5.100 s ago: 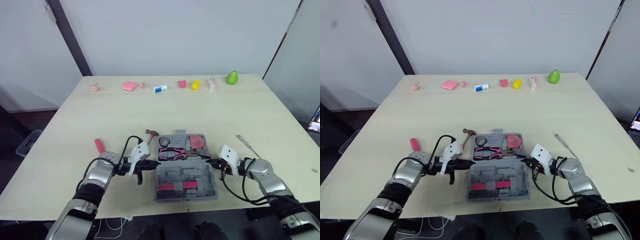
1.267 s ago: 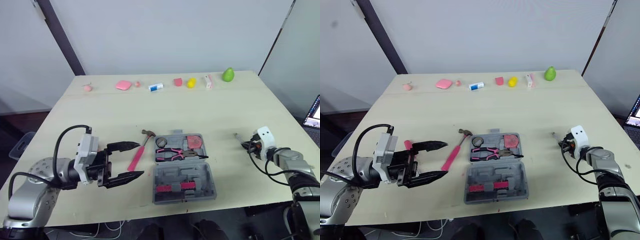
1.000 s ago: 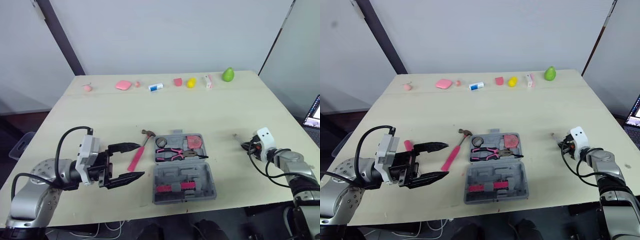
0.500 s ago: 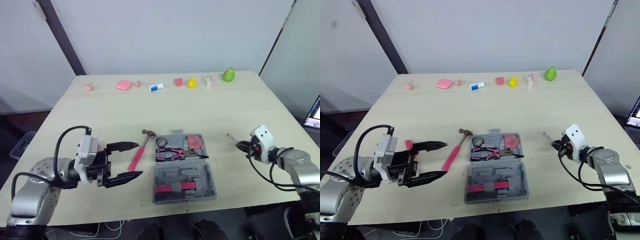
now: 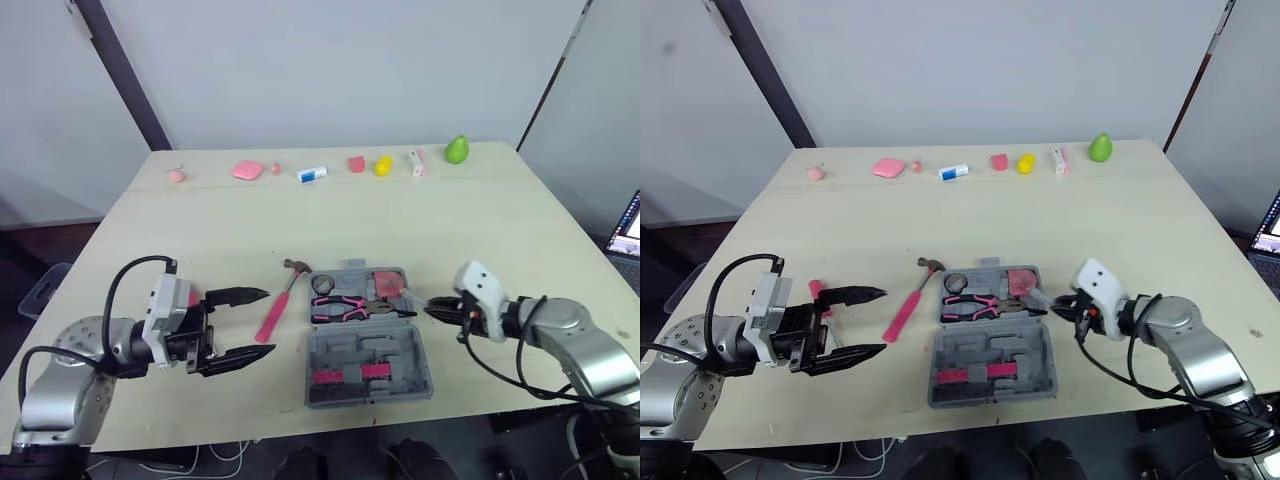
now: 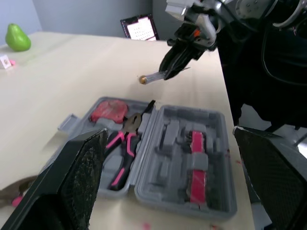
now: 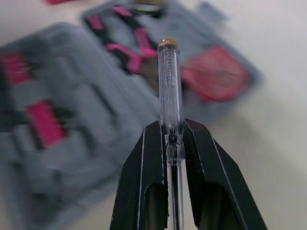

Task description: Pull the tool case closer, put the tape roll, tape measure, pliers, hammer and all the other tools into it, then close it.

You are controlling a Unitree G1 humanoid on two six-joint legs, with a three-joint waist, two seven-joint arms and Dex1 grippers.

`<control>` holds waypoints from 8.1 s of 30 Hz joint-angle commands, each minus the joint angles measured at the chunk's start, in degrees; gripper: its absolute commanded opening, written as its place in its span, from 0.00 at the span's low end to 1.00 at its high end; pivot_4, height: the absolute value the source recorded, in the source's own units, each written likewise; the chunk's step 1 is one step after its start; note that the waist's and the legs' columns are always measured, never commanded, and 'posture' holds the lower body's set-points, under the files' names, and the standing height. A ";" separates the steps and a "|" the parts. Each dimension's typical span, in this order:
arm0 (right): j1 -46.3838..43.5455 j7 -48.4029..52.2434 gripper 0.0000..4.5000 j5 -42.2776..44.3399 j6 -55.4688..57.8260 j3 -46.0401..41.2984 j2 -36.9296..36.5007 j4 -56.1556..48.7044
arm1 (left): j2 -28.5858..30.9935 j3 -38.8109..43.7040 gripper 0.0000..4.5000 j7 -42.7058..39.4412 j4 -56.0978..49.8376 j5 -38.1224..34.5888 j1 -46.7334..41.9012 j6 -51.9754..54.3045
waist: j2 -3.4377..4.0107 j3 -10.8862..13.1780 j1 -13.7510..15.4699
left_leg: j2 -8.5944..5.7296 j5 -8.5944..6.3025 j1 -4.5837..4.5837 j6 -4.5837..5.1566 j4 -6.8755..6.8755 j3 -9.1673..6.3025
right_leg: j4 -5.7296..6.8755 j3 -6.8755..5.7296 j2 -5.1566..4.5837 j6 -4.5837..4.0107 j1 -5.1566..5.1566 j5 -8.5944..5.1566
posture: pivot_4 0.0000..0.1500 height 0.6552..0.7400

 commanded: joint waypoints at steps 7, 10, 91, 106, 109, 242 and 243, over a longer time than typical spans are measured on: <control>-10.76 0.29 0.02 -3.16 6.93 12.54 1.88 -3.27 | 0.79 -0.08 1.00 -3.20 3.81 2.75 -1.06 -4.42 | -0.02 0.00 0.02 | 0.01 0.00 -0.10 0.00 0.00 -0.04 | 0.01 -0.13 0.00 -0.04 -0.12 -0.01 | 1.00 1.00; -13.85 0.91 0.02 -4.70 8.77 16.67 2.11 -3.47 | 1.36 -0.14 1.00 -3.90 4.85 3.74 -0.79 -5.13 | -0.02 0.00 0.09 | 0.00 0.00 -0.34 0.00 0.00 -0.19 | 0.01 -0.27 -0.09 -0.03 -0.29 0.00 | 1.00 1.00; -13.03 0.15 0.01 -17.76 -10.65 22.49 16.81 19.14 | 3.09 -3.59 1.00 -5.50 13.33 6.64 -6.15 -5.35 | -0.08 -0.04 -0.08 | -0.10 0.02 -0.97 -0.02 0.30 -0.51 | 0.27 -0.65 -0.19 -0.05 -0.73 0.04 | 1.00 1.00; -10.11 0.13 0.01 -18.18 -15.61 20.65 16.74 23.45 | 2.16 -3.71 1.00 -4.18 12.82 6.51 -5.31 -5.66 | -0.12 -0.11 0.05 | -0.07 0.02 -0.64 -0.02 0.57 -0.76 | 0.28 -0.89 -0.18 -0.05 -0.19 0.03 | 1.00 1.00; -8.10 -0.53 0.01 -14.26 -18.18 15.82 17.65 19.46 | 1.59 -3.09 1.00 -3.11 12.84 6.01 -4.86 -5.08 | -0.11 -0.10 0.16 | -0.08 0.02 -0.65 -0.02 0.64 -0.92 | 0.28 -0.96 -0.18 -0.05 -0.12 0.03 | 1.00 1.00; 15.98 -4.83 1.00 19.86 -14.33 -17.27 1.31 -13.75 | -27.91 -14.74 0.01 54.06 48.48 31.97 -39.04 13.08 | 0.07 -0.26 2.75 | -0.23 0.02 -0.73 -0.02 0.87 -1.26 | 0.15 -1.22 -0.07 0.00 0.25 0.05 | 1.00 1.00; 15.78 -4.51 1.00 20.17 -14.23 -17.19 1.21 -13.81 | -27.58 -14.50 0.01 54.05 47.02 31.74 -38.21 13.54 | 0.07 -0.26 2.43 | -0.22 0.02 -0.72 -0.02 0.87 -1.27 | 0.15 -1.20 -0.07 -0.01 0.25 0.05 | 1.00 1.00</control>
